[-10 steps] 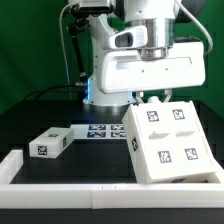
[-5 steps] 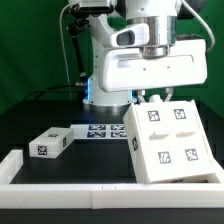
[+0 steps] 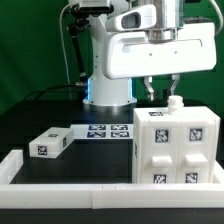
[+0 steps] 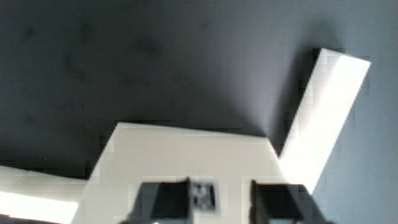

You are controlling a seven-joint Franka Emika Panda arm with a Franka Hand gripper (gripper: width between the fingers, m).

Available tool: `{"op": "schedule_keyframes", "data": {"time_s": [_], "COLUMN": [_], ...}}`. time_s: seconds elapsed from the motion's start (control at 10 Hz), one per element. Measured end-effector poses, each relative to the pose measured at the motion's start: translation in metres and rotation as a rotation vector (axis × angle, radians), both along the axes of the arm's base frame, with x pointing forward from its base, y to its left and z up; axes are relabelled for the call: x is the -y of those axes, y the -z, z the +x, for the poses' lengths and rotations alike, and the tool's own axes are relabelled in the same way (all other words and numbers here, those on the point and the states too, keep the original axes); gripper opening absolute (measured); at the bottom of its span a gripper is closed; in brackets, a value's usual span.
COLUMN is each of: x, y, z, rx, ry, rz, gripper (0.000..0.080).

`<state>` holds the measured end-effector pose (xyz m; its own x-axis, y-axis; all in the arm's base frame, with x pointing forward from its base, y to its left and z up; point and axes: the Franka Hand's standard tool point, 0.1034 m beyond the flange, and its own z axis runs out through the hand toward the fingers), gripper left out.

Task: Assemble cabinet

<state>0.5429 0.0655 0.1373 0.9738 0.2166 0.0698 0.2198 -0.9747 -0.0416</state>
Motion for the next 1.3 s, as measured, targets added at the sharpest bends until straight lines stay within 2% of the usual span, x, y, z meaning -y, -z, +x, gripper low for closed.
{"op": "schedule_keyframes", "data": {"time_s": [0.2,0.3,0.4,0.5,0.6,0.7,0.8,0.9,1.2,1.3], "x": [-0.003,-0.002,-0.002,-0.002,-0.002,0.0,0.012,0.027,0.082,0.106], "y": [0.002,0.002,0.002,0.003,0.003,0.005,0.017,0.026,0.045,0.049], "z": [0.001,0.001,0.001,0.0,0.0,-0.002,-0.021,-0.041,-0.074,-0.082], "rx": [-0.003,-0.003,-0.003,-0.003,-0.004,0.01,-0.001,-0.03,-0.048,-0.052], "ry": [0.005,0.005,0.005,0.005,0.005,0.008,0.026,0.049,0.067,0.029], "rz": [-0.001,-0.001,-0.001,-0.001,-0.001,-0.003,-0.011,-0.019,-0.041,-0.045], "gripper": [0.0147,0.0193,0.0329,0.0329,0.0508,0.0508,0.069,0.0765,0.0798,0.0798]}}
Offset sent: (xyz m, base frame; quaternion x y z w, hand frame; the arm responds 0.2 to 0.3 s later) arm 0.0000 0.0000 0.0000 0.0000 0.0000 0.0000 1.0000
